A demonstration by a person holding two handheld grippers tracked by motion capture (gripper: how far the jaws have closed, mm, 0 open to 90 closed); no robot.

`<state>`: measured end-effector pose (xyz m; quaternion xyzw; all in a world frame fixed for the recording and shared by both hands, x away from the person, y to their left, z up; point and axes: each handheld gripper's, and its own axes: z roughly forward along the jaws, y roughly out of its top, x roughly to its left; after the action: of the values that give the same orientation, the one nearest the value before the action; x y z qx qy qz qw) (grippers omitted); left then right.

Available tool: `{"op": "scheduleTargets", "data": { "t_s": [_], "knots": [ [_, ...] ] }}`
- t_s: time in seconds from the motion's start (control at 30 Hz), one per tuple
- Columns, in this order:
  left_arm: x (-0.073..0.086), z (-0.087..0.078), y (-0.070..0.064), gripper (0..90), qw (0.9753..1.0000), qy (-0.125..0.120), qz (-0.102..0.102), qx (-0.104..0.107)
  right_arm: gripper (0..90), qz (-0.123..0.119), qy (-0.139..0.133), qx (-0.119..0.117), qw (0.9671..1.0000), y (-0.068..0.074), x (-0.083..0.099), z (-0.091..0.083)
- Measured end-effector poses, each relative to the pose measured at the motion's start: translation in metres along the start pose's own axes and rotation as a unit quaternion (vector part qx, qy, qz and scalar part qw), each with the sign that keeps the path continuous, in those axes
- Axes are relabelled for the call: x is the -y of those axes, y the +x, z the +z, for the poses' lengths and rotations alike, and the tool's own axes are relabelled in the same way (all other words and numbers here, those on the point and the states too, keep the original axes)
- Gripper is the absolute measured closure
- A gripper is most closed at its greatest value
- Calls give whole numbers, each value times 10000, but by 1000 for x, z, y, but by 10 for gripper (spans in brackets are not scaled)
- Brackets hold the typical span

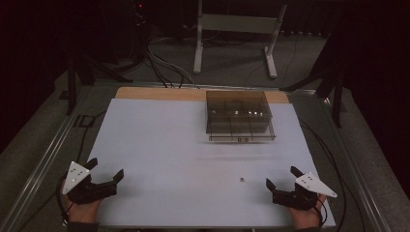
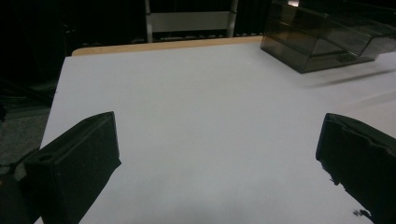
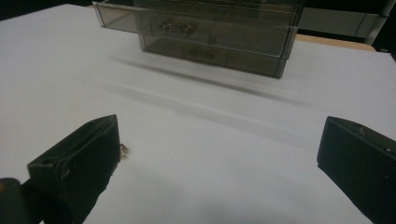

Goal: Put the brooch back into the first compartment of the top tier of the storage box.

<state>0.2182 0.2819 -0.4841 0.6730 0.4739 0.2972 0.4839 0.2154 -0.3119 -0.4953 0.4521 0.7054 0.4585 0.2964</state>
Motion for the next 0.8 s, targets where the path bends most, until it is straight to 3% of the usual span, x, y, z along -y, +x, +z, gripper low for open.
{"op": "scheduleTargets", "data": {
  "t_s": [0.4,0.8],
  "knots": [
    [-7,3,-7,2,9999,36,68,67,0,100,-23,181,9998,-6,3,0],
    [-31,21,-22,2,9976,191,380,538,0,45,1,204,9998,-4,3,1]
  ]
}}
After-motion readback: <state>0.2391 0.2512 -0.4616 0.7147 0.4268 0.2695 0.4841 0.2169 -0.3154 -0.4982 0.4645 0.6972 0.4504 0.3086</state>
